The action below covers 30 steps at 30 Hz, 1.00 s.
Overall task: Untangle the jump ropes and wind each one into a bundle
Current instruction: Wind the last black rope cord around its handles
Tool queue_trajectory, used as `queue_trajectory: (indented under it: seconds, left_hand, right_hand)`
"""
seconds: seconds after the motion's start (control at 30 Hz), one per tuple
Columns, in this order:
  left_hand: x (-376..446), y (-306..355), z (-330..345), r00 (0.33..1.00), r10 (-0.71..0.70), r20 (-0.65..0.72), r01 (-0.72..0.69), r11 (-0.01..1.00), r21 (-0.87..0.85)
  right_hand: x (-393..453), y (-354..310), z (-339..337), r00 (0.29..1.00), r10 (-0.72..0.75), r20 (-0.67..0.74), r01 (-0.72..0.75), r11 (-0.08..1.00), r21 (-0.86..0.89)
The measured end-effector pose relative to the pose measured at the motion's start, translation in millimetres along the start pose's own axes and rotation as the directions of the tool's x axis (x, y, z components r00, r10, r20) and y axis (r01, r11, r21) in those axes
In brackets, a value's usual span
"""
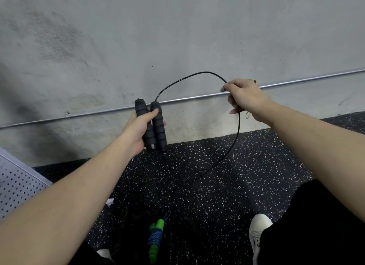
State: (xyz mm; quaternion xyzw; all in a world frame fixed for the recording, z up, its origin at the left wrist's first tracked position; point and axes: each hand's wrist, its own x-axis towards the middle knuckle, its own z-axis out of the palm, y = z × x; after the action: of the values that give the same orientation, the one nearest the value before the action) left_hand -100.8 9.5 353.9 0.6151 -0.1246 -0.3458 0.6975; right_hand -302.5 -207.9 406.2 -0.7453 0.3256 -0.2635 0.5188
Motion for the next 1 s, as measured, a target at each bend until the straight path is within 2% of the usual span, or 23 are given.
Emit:
queue_trajectory:
  seconds: [0.1,0.2,0.33,0.43,0.53,0.6,0.67,0.83,1.0]
  left_hand:
    - [-5.0,3.0,5.6,0.998,0.021,0.055,-0.021,1.000,-0.001]
    - [-9.9,1.3,12.1,0.990,0.040,0.132,-0.051,0.996,0.078]
    - [-18.6,-9.0,30.4,0.984,0.070,0.163,-0.095,0.984,0.149]
    - [-22.3,-15.7,44.3,0.980,0.058,0.189,-0.089,0.983,0.160]
    - [-25.2,-18.4,52.5,0.972,0.029,0.232,-0.074,0.980,0.187]
    - [-25.5,-18.3,54.8,0.964,0.025,0.266,-0.085,0.973,0.216]
    - [-26.3,-16.0,55.1,0.955,0.016,0.297,-0.091,0.967,0.239]
    - [-30.5,-8.0,50.0,0.942,0.012,0.334,-0.112,0.953,0.282]
    - [-32.7,-10.0,48.6,0.938,0.046,0.344,-0.157,0.941,0.301]
  right_hand:
    - [0.8,5.2,0.1,0.996,0.078,0.038,-0.078,0.997,0.010]
    - [1.1,10.3,2.9,0.987,0.136,0.088,-0.138,0.990,0.012]
    - [-11.1,1.3,17.8,0.985,0.134,0.107,-0.126,0.989,-0.078]
    - [-23.0,-12.6,31.4,0.950,0.172,0.259,-0.109,0.965,-0.240]
    - [-31.3,-17.5,47.9,0.889,0.242,0.388,-0.149,0.955,-0.255]
    - [-31.0,-17.4,53.9,0.910,0.215,0.354,-0.131,0.960,-0.247]
    - [-28.5,-16.3,55.2,0.924,0.207,0.322,-0.100,0.943,-0.317]
    - [-29.2,-14.4,53.3,0.880,0.328,0.344,-0.131,0.863,-0.488]
    - [-28.5,-18.4,47.7,0.870,0.317,0.378,-0.156,0.904,-0.399]
